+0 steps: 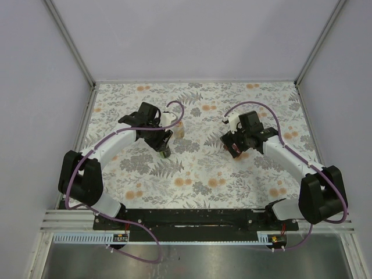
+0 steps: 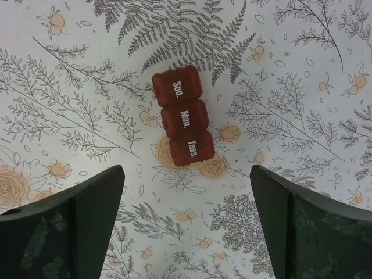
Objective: Sort the pills into containers
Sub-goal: Move the pill bottle to the center of the board.
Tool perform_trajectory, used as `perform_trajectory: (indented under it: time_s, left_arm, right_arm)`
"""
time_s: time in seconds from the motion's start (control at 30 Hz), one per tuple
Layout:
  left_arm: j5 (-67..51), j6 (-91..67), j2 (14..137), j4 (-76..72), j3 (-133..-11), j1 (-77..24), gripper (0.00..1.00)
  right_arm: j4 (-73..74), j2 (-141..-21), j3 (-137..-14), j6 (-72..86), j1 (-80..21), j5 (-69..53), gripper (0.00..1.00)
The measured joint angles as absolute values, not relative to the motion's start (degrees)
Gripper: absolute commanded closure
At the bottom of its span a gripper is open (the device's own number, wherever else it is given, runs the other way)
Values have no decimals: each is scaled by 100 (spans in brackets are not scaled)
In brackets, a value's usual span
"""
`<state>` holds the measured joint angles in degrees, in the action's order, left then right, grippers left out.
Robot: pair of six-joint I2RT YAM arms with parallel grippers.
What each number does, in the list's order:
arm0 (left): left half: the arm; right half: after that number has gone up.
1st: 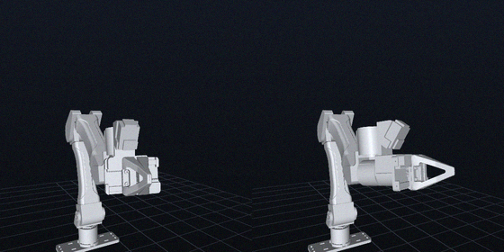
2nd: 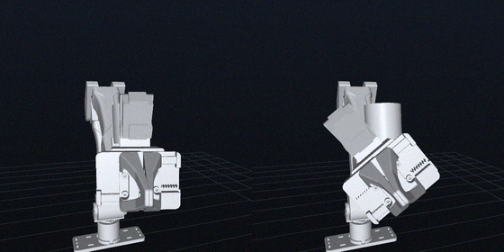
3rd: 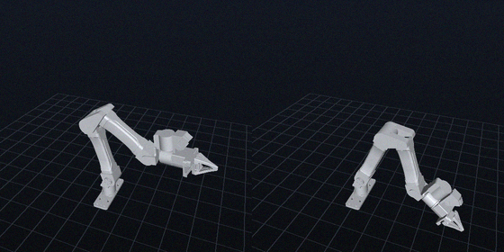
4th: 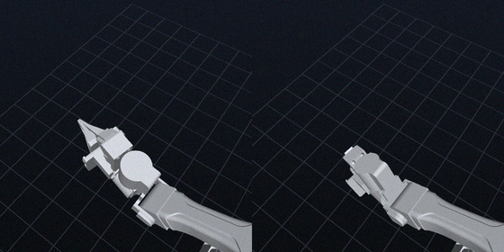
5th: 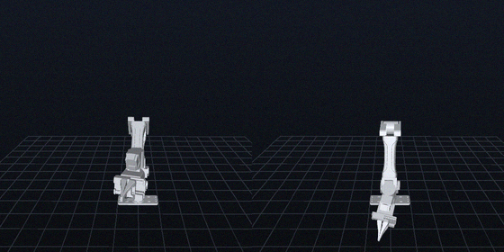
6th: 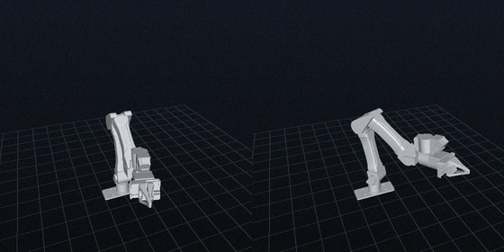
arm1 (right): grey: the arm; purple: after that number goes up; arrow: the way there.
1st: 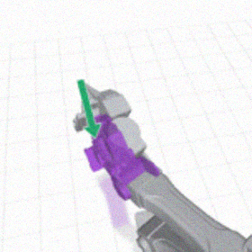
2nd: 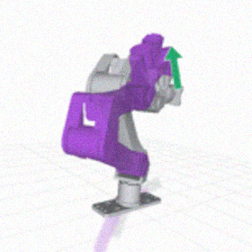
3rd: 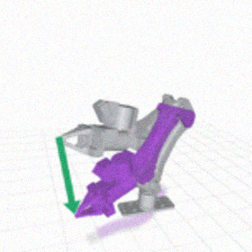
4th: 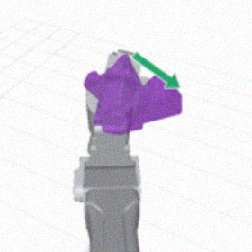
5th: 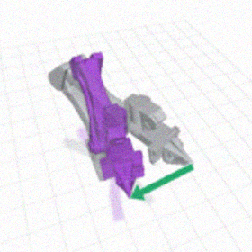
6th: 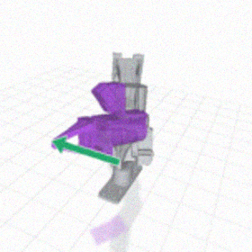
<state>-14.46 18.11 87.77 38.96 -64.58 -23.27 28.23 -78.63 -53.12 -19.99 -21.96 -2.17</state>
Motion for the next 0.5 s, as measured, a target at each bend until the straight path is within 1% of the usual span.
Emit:
perform_trajectory:
  time_s: [0.3, 0.5]
  left_arm:
    - [-1605, 1798, 8783, 3929, -6779, -2818, 67]
    - [-1566, 1796, 8991, 3929, -7024, -3232, 65]
  right_arm:
    - [2847, -7863, -5312, -1999, -2196, -261, 1]
    - [2880, -7900, -5312, -2086, -2196, -220, 1]
